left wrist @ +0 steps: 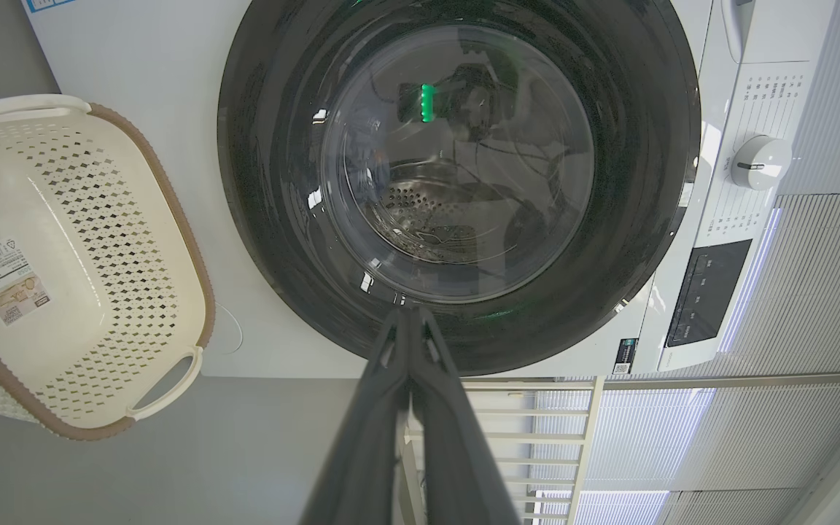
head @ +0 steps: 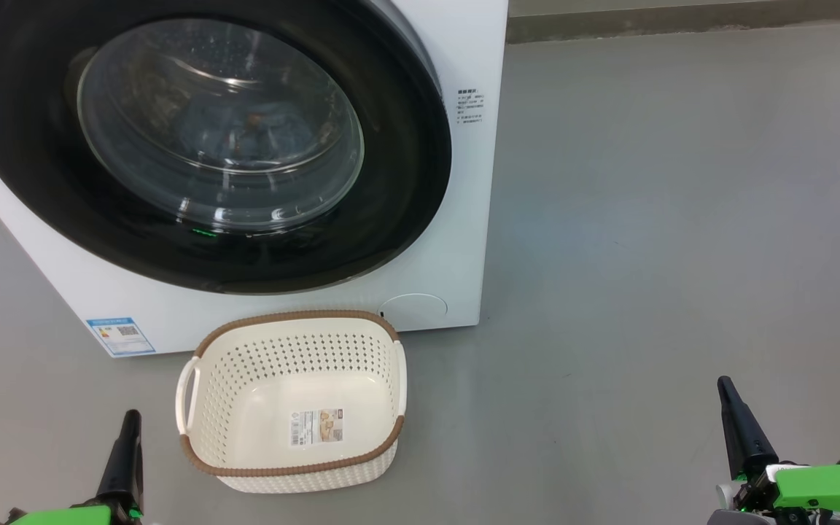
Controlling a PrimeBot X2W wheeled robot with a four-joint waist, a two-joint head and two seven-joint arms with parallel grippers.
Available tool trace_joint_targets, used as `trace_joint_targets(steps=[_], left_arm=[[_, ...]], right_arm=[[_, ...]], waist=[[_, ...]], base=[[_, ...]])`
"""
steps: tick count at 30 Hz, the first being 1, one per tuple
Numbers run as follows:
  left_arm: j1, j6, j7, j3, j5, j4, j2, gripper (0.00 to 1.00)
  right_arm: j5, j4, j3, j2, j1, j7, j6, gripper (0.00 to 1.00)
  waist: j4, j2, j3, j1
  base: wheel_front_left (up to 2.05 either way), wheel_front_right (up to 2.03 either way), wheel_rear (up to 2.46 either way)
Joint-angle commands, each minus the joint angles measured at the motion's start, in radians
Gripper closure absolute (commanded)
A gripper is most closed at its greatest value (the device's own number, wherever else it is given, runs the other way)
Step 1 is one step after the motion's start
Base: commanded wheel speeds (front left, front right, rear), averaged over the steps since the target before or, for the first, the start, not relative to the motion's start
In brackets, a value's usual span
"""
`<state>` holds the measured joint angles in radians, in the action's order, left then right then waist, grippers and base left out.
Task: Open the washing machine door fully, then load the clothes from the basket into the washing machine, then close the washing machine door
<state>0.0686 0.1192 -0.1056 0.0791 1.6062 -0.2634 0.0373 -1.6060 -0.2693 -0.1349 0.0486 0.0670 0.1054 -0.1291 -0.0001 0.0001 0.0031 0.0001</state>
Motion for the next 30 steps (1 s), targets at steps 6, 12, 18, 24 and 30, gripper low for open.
trace_joint_targets(steps=[6, 12, 18, 24, 30], left_arm=[[0.039, 0.012, -0.007, 0.034, 0.003, 0.018, 0.014, 1.00], [0.039, 0.012, -0.007, 0.034, 0.003, 0.018, 0.014, 1.00], [0.039, 0.012, -0.008, 0.035, 0.002, 0.018, 0.014, 1.00], [0.039, 0.012, -0.008, 0.035, 0.002, 0.018, 0.014, 1.00], [0.039, 0.012, -0.008, 0.035, 0.002, 0.018, 0.014, 1.00]], right_arm=[[-0.003, 0.025, 0.022, 0.003, 0.041, 0.007, -0.002, 1.00], [-0.003, 0.025, 0.022, 0.003, 0.041, 0.007, -0.002, 1.00], [-0.003, 0.025, 0.022, 0.003, 0.041, 0.007, -0.002, 1.00], [-0.003, 0.025, 0.021, 0.003, 0.041, 0.008, -0.002, 1.00], [-0.003, 0.025, 0.021, 0.002, 0.041, 0.008, -0.002, 1.00]], waist=[[0.000, -0.0001, 0.000, 0.0000], [0.000, -0.0001, 0.000, 0.0000], [0.000, -0.0001, 0.000, 0.0000], [0.000, -0.0001, 0.000, 0.0000], [0.000, -0.0001, 0.000, 0.0000]], base=[[0.00, 0.00, 0.00], [0.00, 0.00, 0.00], [0.00, 0.00, 0.00], [0.00, 0.00, 0.00], [0.00, 0.00, 0.00]])
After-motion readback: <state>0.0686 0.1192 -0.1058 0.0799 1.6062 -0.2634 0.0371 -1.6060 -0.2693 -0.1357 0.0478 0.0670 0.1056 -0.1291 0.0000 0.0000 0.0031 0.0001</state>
